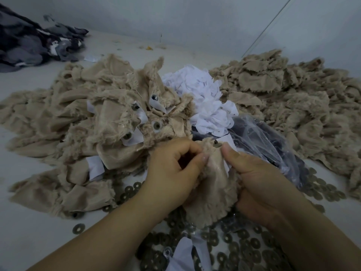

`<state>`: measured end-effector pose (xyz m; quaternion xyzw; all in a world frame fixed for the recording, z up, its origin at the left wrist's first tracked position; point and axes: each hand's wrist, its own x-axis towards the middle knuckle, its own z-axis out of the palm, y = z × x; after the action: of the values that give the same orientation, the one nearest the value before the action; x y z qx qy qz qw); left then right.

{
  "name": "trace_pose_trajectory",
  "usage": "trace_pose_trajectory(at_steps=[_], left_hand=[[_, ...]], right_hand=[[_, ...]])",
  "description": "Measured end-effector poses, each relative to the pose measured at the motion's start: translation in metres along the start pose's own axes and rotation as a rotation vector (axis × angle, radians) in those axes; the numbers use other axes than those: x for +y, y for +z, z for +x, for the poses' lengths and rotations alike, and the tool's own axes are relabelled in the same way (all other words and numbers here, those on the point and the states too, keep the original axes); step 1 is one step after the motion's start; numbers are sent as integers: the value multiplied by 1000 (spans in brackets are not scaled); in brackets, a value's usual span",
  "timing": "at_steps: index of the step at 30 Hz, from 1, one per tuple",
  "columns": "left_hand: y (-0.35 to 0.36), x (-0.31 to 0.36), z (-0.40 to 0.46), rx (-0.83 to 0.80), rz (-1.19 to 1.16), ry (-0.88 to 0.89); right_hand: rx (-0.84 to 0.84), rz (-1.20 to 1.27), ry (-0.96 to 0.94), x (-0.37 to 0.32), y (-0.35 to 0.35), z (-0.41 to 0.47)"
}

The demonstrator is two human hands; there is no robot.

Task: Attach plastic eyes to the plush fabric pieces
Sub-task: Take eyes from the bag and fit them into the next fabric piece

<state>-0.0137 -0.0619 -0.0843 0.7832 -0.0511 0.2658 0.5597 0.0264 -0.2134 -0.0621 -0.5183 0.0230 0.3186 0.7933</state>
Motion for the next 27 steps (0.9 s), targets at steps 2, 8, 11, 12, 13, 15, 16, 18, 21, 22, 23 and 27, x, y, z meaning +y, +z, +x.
trace_pose_trajectory(at_steps=[2, 8, 11, 12, 13, 15, 16, 18, 21, 22, 23, 27], left_hand=[[1, 2, -1, -26, -128, -108], [2, 0, 0, -79, -258, -201], [3, 4, -3, -59, -219, -150], [3, 5, -4, -27, -170, -80], [3, 6, -5, -3, -103, 12], [4, 9, -9, -10, -16, 161], [5, 12, -11, -34, -28, 176], [9, 17, -14, -74, -92, 116], [13, 19, -17, -53, -153, -72], [14, 18, -17, -43, -180, -134], [14, 17, -17, -39, -224, -186], [9, 15, -13, -59, -351, -321]], right_hand=[[-4, -2, -3, 1, 0, 1], [13, -41, -18, 3, -1, 1], [14, -44, -42, 4, -2, 1], [6, -54, -58, 5, -2, 1], [3, -73, -79, 5, -2, 1], [22, -126, -147, 7, -2, 0], [31, -163, -189, 8, -3, -1], [72, -263, -270, 10, -1, -3], [128, -335, -333, 13, 3, -5], [134, -341, -337, 13, 6, -5], [137, -340, -329, 12, 9, -7], [40, -246, -147, 3, 4, -9]])
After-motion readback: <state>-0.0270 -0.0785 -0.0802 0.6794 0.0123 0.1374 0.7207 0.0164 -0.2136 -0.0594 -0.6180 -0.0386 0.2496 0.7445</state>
